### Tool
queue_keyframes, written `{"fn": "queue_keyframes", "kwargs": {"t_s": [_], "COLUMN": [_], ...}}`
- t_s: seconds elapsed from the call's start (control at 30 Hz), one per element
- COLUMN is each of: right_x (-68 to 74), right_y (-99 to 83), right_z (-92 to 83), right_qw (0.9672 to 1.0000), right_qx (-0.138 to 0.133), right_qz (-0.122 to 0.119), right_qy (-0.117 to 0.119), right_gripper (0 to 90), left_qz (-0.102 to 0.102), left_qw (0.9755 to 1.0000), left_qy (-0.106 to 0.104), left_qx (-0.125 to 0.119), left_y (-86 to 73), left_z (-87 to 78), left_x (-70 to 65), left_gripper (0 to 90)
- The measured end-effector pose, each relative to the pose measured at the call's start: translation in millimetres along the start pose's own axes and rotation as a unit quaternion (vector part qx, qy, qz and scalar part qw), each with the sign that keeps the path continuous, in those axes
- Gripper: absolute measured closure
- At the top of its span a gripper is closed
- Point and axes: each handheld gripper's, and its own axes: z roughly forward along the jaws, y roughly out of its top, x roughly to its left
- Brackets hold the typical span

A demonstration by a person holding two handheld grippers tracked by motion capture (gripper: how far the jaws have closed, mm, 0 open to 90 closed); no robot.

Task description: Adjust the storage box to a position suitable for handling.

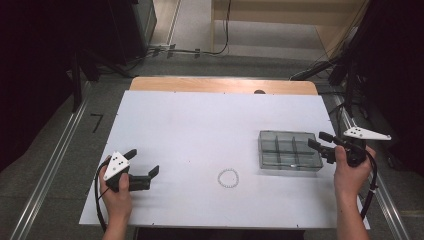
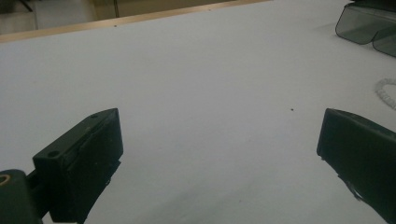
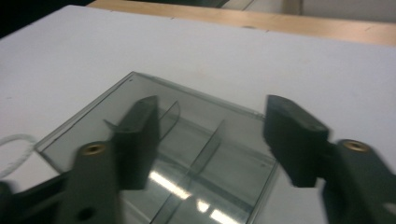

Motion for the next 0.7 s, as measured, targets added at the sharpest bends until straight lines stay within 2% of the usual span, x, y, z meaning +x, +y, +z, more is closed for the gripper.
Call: {"fn": "queue_keyframes", "kwargs": {"t_s": [0.03, 0.13, 0.33, 0.43, 0.5, 0.57, 0.7], "right_x": [-4.5, -10.7, -27.4, -32.6, -33.4, -35.3, -36.9], "right_y": [-1.1, -4.3, -15.9, -20.2, -21.1, -23.6, -29.5], "right_z": [0.1, 0.3, -2.9, -2.5, -1.6, 3.3, 12.0], "right_qw": [0.9999, 0.9989, 0.9949, 0.9924, 0.9918, 0.9891, 0.9854], "right_qx": [0.009, 0.022, 0.038, 0.052, 0.056, 0.076, 0.11], "right_qz": [0.008, 0.022, 0.07, 0.09, 0.092, 0.099, 0.114], "right_qy": [-0.01, -0.034, -0.062, -0.067, -0.07, -0.078, -0.062], "right_gripper": [52.4, 61.6, 79.4, 87.1, 87.7, 87.8, 88.0], "left_qz": [0.001, 0.0, 0.002, 0.001, 0.001, -0.002, -0.002], "left_qw": [1.0, 1.0, 1.0, 1.0, 1.0, 1.0, 1.0], "left_qy": [0.001, 0.0, 0.002, 0.003, 0.003, 0.005, 0.004], "left_qx": [0.002, 0.002, 0.005, 0.006, 0.006, 0.006, 0.005], "left_y": [0.1, 0.0, 0.0, 0.0, -0.1, -0.1, -0.1], "left_z": [0.2, -0.3, -0.2, -0.1, -0.1, 0.1, 0.3], "left_x": [-0.3, -1.0, -0.8, -0.5, -0.4, -0.4, -0.2], "left_gripper": [0.1, 0.1, 0.1, 0.1, 0.1, 0.1, 0.1]}}
